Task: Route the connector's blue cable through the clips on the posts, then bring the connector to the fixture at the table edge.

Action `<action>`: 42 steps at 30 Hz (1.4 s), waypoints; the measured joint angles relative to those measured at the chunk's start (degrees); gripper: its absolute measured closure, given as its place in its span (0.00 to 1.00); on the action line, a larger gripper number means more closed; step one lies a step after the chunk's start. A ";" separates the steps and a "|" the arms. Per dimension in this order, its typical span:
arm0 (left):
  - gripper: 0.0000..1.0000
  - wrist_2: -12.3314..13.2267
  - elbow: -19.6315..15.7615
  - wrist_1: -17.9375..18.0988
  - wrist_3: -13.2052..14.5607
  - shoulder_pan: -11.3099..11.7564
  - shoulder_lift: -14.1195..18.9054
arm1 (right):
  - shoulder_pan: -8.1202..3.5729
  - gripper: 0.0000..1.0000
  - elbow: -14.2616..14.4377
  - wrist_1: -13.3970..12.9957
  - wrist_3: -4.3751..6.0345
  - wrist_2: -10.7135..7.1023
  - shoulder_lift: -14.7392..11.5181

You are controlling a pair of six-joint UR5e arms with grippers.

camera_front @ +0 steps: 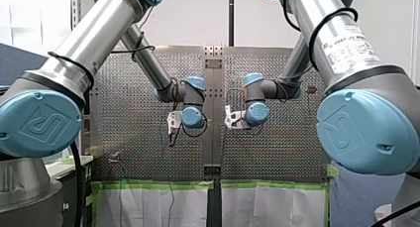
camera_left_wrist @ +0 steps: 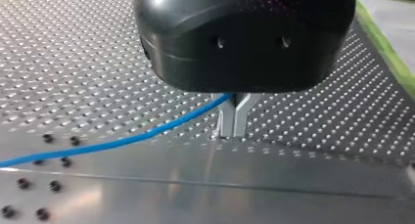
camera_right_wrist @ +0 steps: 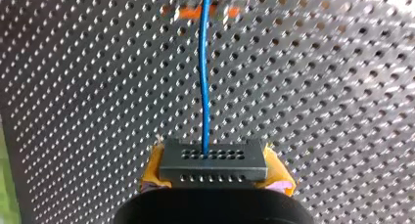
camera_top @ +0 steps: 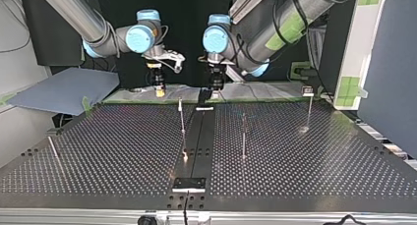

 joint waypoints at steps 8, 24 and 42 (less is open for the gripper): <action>1.00 0.24 0.16 0.62 -0.03 -1.05 -0.81 | -1.94 1.00 1.93 -2.73 0.22 0.04 0.07; 1.00 -0.06 0.76 0.80 -0.02 -0.37 -1.48 | -6.18 1.00 2.79 -4.75 0.28 -0.69 0.49; 1.00 -0.82 5.78 -0.32 -1.22 -0.54 -5.97 | -9.57 1.00 2.35 -7.24 1.05 -5.80 2.71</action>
